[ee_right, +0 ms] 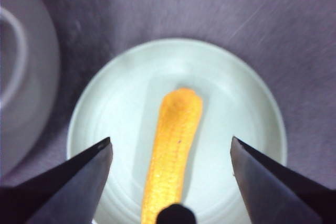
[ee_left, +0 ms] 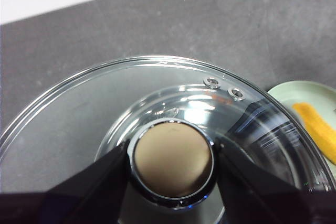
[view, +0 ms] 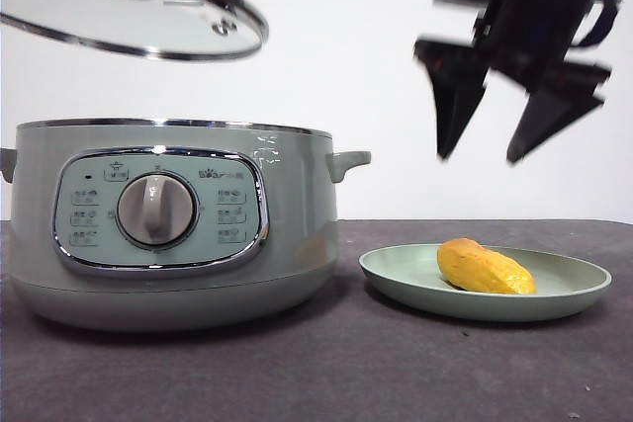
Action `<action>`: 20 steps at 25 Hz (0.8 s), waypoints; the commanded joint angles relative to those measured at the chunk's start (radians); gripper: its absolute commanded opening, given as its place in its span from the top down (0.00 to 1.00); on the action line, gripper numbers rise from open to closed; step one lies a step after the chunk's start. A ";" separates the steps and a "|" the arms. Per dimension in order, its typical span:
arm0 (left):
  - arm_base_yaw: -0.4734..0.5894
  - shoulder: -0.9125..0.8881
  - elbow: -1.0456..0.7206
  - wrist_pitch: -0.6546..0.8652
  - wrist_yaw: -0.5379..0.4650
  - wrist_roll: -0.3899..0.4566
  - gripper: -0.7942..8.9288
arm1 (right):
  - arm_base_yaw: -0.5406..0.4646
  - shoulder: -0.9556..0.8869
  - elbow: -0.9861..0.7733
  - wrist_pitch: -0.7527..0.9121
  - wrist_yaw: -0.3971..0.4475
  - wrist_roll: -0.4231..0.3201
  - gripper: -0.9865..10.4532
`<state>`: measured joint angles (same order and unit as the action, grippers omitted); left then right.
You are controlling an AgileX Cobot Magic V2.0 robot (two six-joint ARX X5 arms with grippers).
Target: Take the corn out from the steamer,put the corn on the plate,close the lid
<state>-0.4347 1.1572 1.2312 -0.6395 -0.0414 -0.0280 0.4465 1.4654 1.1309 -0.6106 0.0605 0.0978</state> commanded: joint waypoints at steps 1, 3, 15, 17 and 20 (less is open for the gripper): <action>-0.021 0.021 0.015 0.066 -0.001 -0.021 0.93 | -0.014 -0.056 -0.008 -0.004 0.002 0.010 0.58; -0.035 0.042 0.013 0.085 -0.002 -0.024 0.93 | -0.024 -0.094 -0.008 -0.010 0.002 0.010 0.58; -0.109 0.102 -0.002 0.156 -0.037 -0.036 0.93 | -0.080 -0.256 -0.008 -0.094 0.077 0.000 0.58; -0.109 0.102 -0.030 0.169 -0.037 -0.052 0.93 | -0.081 -0.256 -0.008 -0.102 0.077 -0.002 0.58; -0.109 0.102 -0.075 0.206 -0.036 -0.070 0.93 | -0.081 -0.256 -0.008 -0.107 0.077 -0.002 0.58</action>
<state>-0.5404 1.2716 1.1507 -0.4835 -0.0780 -0.0822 0.3660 1.2087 1.1309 -0.7181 0.1345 0.0971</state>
